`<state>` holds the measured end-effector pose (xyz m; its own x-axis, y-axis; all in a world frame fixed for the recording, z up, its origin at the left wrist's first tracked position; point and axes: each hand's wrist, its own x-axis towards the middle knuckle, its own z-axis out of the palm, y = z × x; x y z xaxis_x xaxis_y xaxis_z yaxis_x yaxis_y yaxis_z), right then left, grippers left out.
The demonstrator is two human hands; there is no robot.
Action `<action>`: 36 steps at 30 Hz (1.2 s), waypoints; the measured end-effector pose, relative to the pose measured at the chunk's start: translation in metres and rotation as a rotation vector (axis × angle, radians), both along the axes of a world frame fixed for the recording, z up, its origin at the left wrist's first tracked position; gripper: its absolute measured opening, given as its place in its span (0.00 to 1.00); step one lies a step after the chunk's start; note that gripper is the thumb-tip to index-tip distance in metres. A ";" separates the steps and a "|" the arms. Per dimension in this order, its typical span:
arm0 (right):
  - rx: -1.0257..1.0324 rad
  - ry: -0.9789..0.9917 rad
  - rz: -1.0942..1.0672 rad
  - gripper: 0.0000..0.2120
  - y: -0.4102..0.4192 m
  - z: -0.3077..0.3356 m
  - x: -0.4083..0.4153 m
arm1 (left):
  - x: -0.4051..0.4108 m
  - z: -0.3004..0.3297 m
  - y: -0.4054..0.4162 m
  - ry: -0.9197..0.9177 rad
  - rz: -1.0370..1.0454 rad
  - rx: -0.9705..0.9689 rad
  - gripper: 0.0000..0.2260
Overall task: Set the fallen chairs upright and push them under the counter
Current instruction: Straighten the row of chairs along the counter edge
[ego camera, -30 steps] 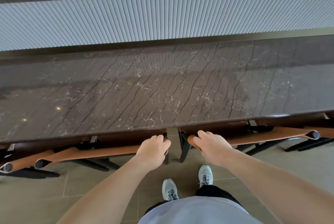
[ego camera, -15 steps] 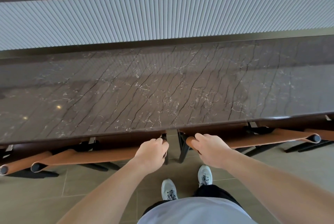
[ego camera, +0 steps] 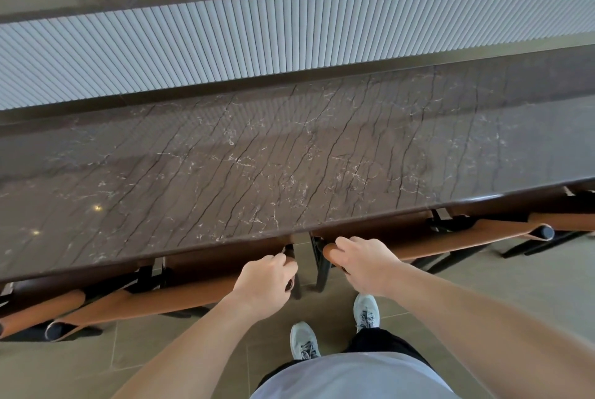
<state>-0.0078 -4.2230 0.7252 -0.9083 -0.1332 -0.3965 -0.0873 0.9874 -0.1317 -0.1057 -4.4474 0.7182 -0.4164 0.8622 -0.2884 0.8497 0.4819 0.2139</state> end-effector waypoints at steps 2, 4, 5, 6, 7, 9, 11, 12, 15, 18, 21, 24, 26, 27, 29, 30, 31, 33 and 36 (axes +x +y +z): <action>0.002 0.003 -0.003 0.17 0.000 0.000 0.001 | 0.000 0.001 0.002 0.023 0.014 0.006 0.08; -0.003 0.004 -0.011 0.17 -0.001 0.000 0.001 | -0.004 -0.003 0.004 0.040 0.045 0.044 0.06; 0.001 0.004 -0.014 0.18 -0.002 0.000 0.001 | -0.006 -0.005 0.006 0.050 0.056 0.055 0.07; 0.006 0.003 -0.020 0.17 -0.002 0.000 0.001 | -0.006 -0.005 0.008 0.064 0.053 0.049 0.07; 0.007 0.001 -0.026 0.17 -0.003 0.002 0.002 | -0.006 -0.005 0.009 0.069 0.046 0.037 0.06; -0.001 0.002 -0.032 0.16 -0.004 0.003 0.003 | -0.003 -0.005 0.008 0.046 0.042 0.011 0.07; 0.008 0.006 -0.035 0.16 -0.005 0.003 0.004 | -0.002 -0.005 0.007 0.059 0.051 0.002 0.07; 0.007 0.008 -0.035 0.16 -0.005 0.004 0.004 | -0.001 -0.005 0.007 0.068 0.058 0.002 0.08; 0.006 0.014 -0.044 0.17 -0.007 0.005 0.002 | 0.004 -0.006 0.004 0.086 0.074 -0.014 0.10; 0.009 0.002 -0.024 0.16 -0.010 0.010 -0.004 | 0.002 -0.004 -0.013 0.129 0.148 -0.028 0.12; -0.074 0.034 -0.012 0.19 -0.020 0.017 -0.014 | -0.006 0.000 -0.046 0.165 0.234 -0.028 0.12; -0.128 0.114 0.072 0.17 -0.049 0.023 -0.029 | -0.013 0.003 -0.083 0.221 0.308 -0.041 0.13; -0.109 0.129 0.164 0.16 -0.073 0.024 -0.034 | -0.015 0.007 -0.108 0.274 0.329 -0.072 0.15; -0.086 0.127 0.215 0.16 -0.084 0.022 -0.035 | -0.017 0.009 -0.122 0.312 0.337 -0.092 0.15; -0.053 0.114 0.290 0.17 -0.101 0.017 -0.035 | -0.024 0.011 -0.155 0.407 0.363 -0.149 0.18; -0.043 0.111 0.301 0.17 -0.107 0.015 -0.034 | -0.028 0.011 -0.172 0.452 0.378 -0.187 0.19; -0.033 0.113 0.297 0.18 -0.111 0.013 -0.034 | -0.032 0.012 -0.190 0.485 0.396 -0.228 0.19; -0.009 0.119 0.269 0.20 -0.115 0.009 -0.036 | -0.039 0.013 -0.221 0.519 0.453 -0.298 0.17; 0.029 0.113 0.262 0.21 -0.116 0.004 -0.039 | -0.049 0.011 -0.255 0.524 0.567 -0.355 0.13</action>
<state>-0.0472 -4.3386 0.7293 -0.8831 -0.3597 -0.3013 -0.3529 0.9324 -0.0785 -0.1550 -4.7021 0.7290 -0.9134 0.3778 -0.1513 0.4065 0.8290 -0.3841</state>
